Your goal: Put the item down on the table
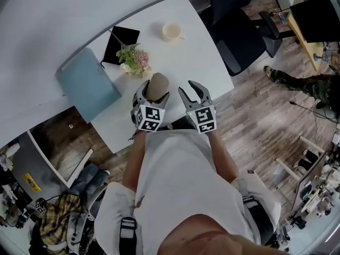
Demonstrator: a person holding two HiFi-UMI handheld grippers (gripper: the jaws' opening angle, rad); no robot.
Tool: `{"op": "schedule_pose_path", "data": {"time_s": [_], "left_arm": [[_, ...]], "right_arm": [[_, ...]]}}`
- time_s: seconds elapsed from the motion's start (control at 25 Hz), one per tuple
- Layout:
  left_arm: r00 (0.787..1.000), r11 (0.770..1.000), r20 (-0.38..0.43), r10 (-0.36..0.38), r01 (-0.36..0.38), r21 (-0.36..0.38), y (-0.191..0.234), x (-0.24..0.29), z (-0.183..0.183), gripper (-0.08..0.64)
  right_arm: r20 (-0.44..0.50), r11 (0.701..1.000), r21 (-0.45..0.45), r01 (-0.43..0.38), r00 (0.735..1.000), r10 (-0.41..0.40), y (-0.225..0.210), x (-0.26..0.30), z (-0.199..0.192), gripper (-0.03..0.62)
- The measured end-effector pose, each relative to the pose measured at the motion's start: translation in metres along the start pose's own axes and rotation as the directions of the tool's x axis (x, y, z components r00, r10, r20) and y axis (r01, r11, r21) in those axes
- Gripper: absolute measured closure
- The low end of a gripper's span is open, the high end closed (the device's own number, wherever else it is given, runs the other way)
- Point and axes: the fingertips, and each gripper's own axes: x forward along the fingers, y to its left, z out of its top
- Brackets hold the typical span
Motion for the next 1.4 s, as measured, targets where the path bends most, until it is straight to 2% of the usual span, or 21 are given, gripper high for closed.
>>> {"op": "schedule_pose_path", "data": {"time_s": [0.84,1.4], "left_arm": [[0.992,0.997,-0.100,-0.072,0.071,-0.020,-0.013,0.029,-0.038,0.153],[0.979,0.994,-0.173,-0.105,0.099,-0.042,-0.023,0.043,-0.061,0.153]], "right_arm": [[-0.102,1.000,-0.003,-0.023,0.995,0.023,0.008,0.020,-0.039,0.417],[-0.159,1.000,0.009,-0.030,0.987,0.031,0.011,0.026,-0.065,0.417]]}}
